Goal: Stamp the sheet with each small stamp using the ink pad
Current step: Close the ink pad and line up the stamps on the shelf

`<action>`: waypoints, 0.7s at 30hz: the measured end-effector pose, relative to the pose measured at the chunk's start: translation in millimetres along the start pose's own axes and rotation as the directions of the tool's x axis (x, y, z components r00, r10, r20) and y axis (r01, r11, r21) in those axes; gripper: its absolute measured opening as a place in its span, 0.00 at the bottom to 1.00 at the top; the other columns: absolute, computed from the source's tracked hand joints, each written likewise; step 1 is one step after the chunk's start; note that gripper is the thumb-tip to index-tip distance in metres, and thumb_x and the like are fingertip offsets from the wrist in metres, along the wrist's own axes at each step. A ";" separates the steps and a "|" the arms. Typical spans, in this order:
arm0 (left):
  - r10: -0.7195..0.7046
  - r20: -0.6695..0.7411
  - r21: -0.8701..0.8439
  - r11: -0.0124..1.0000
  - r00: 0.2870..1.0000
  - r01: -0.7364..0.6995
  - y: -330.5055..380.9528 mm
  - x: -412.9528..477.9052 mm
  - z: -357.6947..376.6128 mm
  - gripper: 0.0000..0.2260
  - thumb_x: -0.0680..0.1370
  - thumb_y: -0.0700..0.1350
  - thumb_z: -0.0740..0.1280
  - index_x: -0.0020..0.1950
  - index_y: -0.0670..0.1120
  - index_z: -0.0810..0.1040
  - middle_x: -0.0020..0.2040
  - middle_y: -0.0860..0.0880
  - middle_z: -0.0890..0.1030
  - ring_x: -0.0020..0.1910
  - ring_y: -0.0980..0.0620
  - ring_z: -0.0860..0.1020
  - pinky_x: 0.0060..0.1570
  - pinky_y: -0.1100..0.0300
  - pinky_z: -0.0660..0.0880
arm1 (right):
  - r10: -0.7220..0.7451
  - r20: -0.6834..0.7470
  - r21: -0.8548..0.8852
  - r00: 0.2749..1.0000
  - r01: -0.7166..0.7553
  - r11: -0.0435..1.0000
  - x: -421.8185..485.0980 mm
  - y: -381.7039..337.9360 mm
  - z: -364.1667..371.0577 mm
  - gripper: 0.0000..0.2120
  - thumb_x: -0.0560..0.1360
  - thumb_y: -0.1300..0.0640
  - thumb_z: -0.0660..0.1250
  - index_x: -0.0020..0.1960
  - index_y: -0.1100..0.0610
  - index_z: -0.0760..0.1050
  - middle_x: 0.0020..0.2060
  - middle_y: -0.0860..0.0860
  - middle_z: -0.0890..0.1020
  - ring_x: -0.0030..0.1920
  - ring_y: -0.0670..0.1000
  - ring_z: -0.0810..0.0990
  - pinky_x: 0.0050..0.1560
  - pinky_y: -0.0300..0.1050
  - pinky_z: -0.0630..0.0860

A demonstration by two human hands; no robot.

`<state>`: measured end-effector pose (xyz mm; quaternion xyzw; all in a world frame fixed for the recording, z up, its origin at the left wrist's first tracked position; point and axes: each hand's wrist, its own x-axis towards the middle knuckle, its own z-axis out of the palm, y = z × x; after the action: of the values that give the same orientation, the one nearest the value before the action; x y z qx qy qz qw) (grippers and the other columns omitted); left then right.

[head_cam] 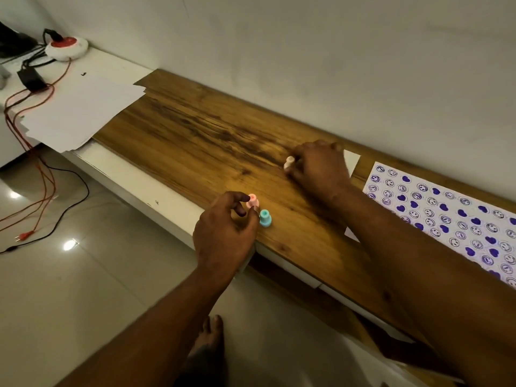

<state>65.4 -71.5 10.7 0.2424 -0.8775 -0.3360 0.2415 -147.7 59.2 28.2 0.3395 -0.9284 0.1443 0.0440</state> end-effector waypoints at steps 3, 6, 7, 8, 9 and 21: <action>0.020 -0.003 0.007 1.000 1.000 -0.020 -2.2 -1.7 0.2 0.12 0.77 0.55 0.75 0.59 0.55 0.81 0.43 0.59 0.79 0.37 0.59 0.76 0.34 0.63 0.69 | 0.252 -0.128 -0.089 0.959 -0.264 0.960 14.4 25.8 1.6 0.15 0.80 0.45 0.60 0.55 0.50 0.83 0.51 0.54 0.85 0.59 0.59 0.79 0.63 0.59 0.65; 0.040 -0.006 0.027 0.999 0.999 -0.040 -2.9 -1.8 0.7 0.12 0.77 0.55 0.75 0.59 0.56 0.81 0.43 0.60 0.79 0.35 0.60 0.76 0.33 0.65 0.66 | 0.319 -0.144 -0.097 0.937 -0.334 0.937 20.3 42.1 4.6 0.17 0.82 0.44 0.59 0.56 0.50 0.83 0.51 0.54 0.85 0.60 0.60 0.78 0.63 0.60 0.65; 0.044 -0.007 0.033 0.998 0.999 -0.044 -2.9 -1.4 0.7 0.12 0.77 0.55 0.75 0.59 0.56 0.81 0.43 0.60 0.79 0.35 0.60 0.75 0.33 0.66 0.66 | 0.324 -0.152 -0.099 0.934 -0.340 0.935 21.6 43.7 5.8 0.17 0.82 0.43 0.60 0.56 0.50 0.83 0.51 0.54 0.85 0.60 0.59 0.78 0.63 0.60 0.65; 0.049 -0.008 0.036 0.998 0.999 -0.049 -3.3 -0.9 0.6 0.12 0.77 0.55 0.75 0.58 0.56 0.81 0.43 0.60 0.79 0.35 0.61 0.75 0.33 0.66 0.66 | 0.329 -0.159 -0.102 0.931 -0.347 0.932 22.7 44.0 6.5 0.17 0.81 0.43 0.60 0.56 0.50 0.83 0.50 0.54 0.85 0.60 0.59 0.78 0.62 0.60 0.65; 0.053 -0.008 0.037 0.998 0.999 -0.053 -3.8 -0.4 0.8 0.12 0.77 0.55 0.75 0.58 0.56 0.81 0.43 0.60 0.79 0.35 0.61 0.76 0.33 0.65 0.67 | 0.335 -0.163 -0.107 0.928 -0.355 0.929 23.9 43.8 6.7 0.17 0.81 0.43 0.60 0.55 0.50 0.84 0.49 0.54 0.85 0.59 0.59 0.78 0.62 0.60 0.65; 0.039 0.010 0.040 0.998 0.999 -0.039 -5.6 -1.7 -0.6 0.12 0.77 0.55 0.75 0.59 0.55 0.81 0.42 0.59 0.79 0.36 0.59 0.78 0.33 0.64 0.71 | 0.408 -0.151 -0.023 0.901 -0.415 0.909 26.3 43.3 3.2 0.16 0.81 0.42 0.63 0.55 0.51 0.84 0.50 0.54 0.85 0.57 0.60 0.80 0.65 0.60 0.64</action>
<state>68.6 -74.4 6.8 0.2285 -0.8898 -0.3144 0.2391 -195.6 73.5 19.5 0.1233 -0.9772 0.1490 0.0879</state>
